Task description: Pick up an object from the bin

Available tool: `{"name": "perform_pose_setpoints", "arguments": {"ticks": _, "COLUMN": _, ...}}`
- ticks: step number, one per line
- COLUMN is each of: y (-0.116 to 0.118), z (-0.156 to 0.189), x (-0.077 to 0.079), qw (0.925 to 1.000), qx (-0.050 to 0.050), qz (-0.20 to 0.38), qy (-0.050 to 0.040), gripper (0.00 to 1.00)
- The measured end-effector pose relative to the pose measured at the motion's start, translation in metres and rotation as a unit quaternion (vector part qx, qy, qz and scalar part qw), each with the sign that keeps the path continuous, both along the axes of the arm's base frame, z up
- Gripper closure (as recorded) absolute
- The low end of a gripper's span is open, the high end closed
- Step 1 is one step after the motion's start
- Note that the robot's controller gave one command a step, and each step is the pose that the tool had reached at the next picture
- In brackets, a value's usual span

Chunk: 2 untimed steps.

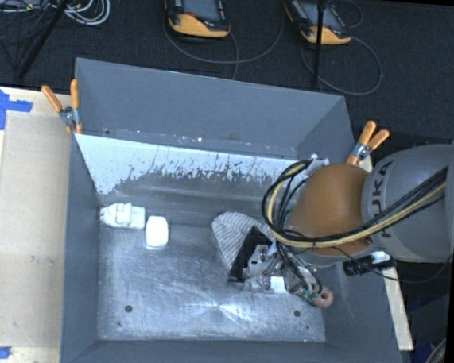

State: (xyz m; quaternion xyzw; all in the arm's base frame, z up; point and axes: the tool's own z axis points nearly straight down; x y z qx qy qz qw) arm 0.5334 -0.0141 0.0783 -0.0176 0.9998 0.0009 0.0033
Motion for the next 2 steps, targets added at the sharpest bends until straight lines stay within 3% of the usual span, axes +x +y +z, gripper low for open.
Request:
{"name": "perform_pose_setpoints", "arguments": {"ticks": 1, "y": 0.000, "z": 0.000, "x": 0.000, "qw": 1.0000, "qx": 0.000, "qz": 0.000, "qy": 0.0000, "gripper": 1.00}}
{"name": "perform_pose_setpoints", "arguments": {"ticks": 2, "y": -0.037, "z": 0.186, "x": 0.008, "qw": 0.9996, "qx": -0.001, "qz": 0.027, "qy": 0.0054, "gripper": 1.00}}
